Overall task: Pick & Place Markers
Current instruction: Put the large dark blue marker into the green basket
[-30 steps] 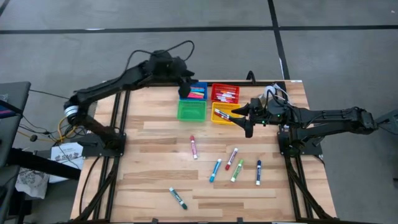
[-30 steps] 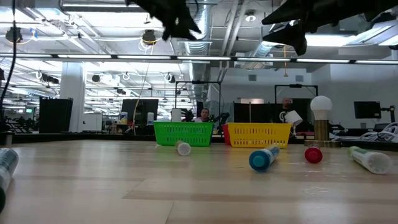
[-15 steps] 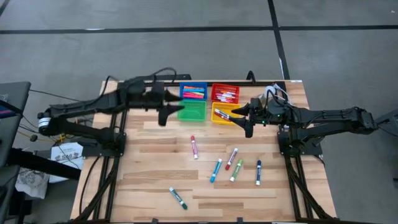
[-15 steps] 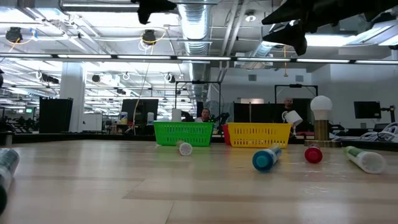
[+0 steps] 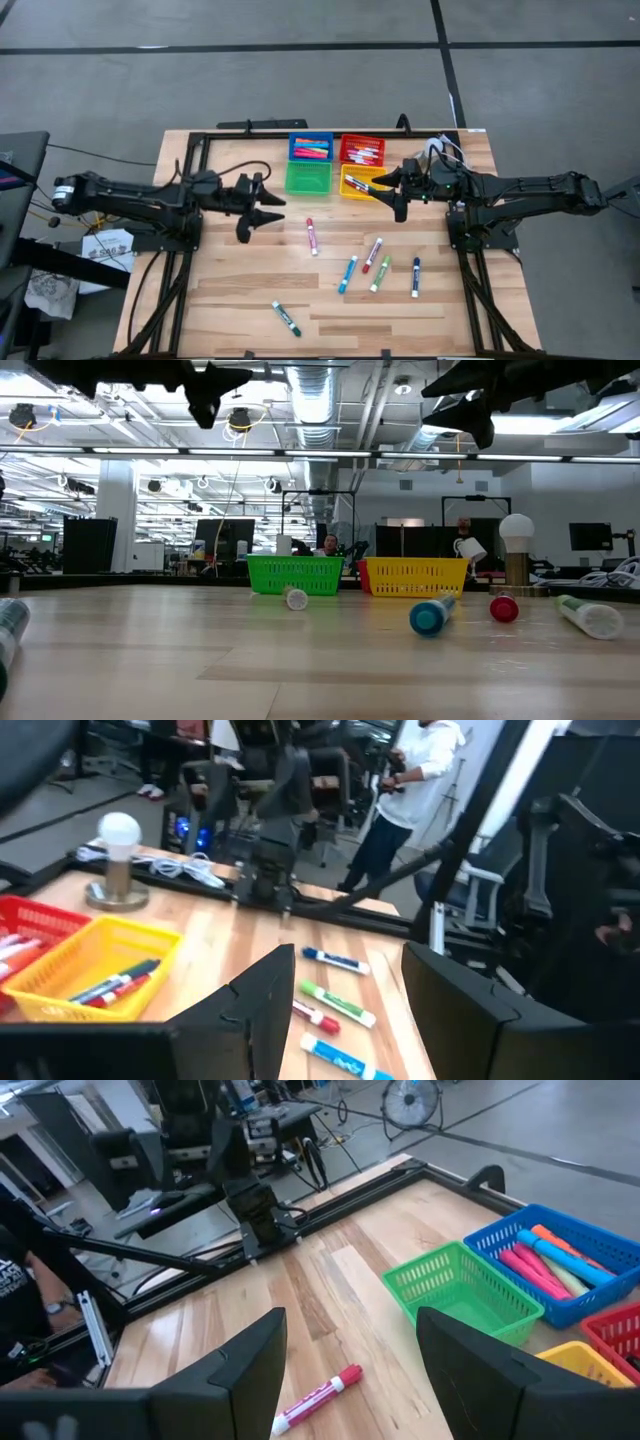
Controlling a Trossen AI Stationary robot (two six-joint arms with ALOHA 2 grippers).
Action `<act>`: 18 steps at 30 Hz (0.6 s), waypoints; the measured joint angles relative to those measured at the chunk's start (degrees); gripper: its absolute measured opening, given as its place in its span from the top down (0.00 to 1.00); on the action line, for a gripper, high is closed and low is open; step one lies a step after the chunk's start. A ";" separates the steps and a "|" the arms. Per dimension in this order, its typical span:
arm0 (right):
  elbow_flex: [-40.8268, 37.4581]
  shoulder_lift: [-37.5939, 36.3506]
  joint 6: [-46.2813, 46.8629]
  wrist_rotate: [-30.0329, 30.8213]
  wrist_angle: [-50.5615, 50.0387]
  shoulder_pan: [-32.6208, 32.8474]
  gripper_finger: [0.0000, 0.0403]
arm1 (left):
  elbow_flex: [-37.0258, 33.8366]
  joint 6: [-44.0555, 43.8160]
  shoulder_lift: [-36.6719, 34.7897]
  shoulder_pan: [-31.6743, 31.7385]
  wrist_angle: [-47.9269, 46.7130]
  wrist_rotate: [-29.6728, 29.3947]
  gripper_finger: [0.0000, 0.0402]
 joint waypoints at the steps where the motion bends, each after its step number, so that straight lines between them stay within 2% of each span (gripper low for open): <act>1: 0.00 0.00 0.01 0.00 0.01 0.00 0.47 | -1.00 0.00 -0.11 -0.34 1.20 0.04 0.54; 10: 0.00 0.00 2.52 -0.39 0.01 2.50 0.47 | -10.30 -2.18 -0.09 -0.75 14.85 0.00 0.54; 18: 0.00 0.00 2.48 0.07 0.03 8.39 0.47 | -16.43 -4.27 -0.09 -0.84 17.08 -0.02 0.54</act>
